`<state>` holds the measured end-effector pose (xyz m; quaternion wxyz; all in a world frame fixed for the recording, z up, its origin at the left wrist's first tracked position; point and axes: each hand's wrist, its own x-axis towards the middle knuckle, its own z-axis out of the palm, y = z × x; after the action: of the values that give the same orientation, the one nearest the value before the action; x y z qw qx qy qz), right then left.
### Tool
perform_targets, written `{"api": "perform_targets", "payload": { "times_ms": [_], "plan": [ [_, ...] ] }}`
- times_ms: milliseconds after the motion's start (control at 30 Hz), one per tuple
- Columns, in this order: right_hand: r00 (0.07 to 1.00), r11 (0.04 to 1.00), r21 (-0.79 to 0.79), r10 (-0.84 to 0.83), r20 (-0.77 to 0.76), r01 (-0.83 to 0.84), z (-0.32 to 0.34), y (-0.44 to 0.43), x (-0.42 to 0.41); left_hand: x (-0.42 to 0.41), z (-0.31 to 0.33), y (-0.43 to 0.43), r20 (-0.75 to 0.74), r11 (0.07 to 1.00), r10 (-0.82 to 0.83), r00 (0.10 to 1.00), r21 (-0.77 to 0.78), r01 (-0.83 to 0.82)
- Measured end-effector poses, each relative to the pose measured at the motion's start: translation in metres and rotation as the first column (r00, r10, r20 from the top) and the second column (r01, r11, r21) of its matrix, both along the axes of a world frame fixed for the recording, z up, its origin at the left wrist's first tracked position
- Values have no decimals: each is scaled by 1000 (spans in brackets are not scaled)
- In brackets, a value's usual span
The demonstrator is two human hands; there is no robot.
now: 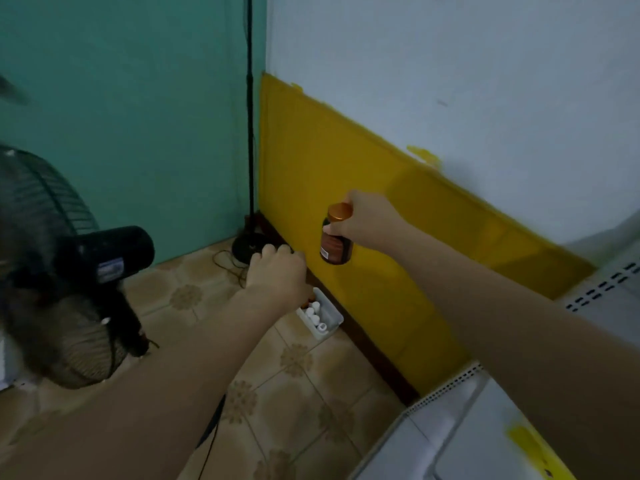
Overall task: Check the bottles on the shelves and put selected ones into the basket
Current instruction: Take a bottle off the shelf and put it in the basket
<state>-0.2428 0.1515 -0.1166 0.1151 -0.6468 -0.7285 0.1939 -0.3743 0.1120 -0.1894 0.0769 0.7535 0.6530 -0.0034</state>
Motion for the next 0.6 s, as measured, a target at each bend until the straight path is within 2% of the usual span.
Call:
{"api": "perform_targets", "payload": {
  "times_ms": [200,367,533,600],
  "plan": [
    [998,995,-89,-55,-7,54,-85,123,9,10,-94,122,17,999,-36,999,-23,36],
    [996,982,-170,-91,-17,87,-181,216,17,11,-176,210,64,988,-17,998,-150,26],
    [984,946,-294,-165,-69,138,-273,288,33,17,-239,286,-91,973,-71,993,-224,49],
    [976,929,-324,-208,-60,178,-317,315,40,23,-271,318,-103,965,-83,991,-258,54]
  ]
}}
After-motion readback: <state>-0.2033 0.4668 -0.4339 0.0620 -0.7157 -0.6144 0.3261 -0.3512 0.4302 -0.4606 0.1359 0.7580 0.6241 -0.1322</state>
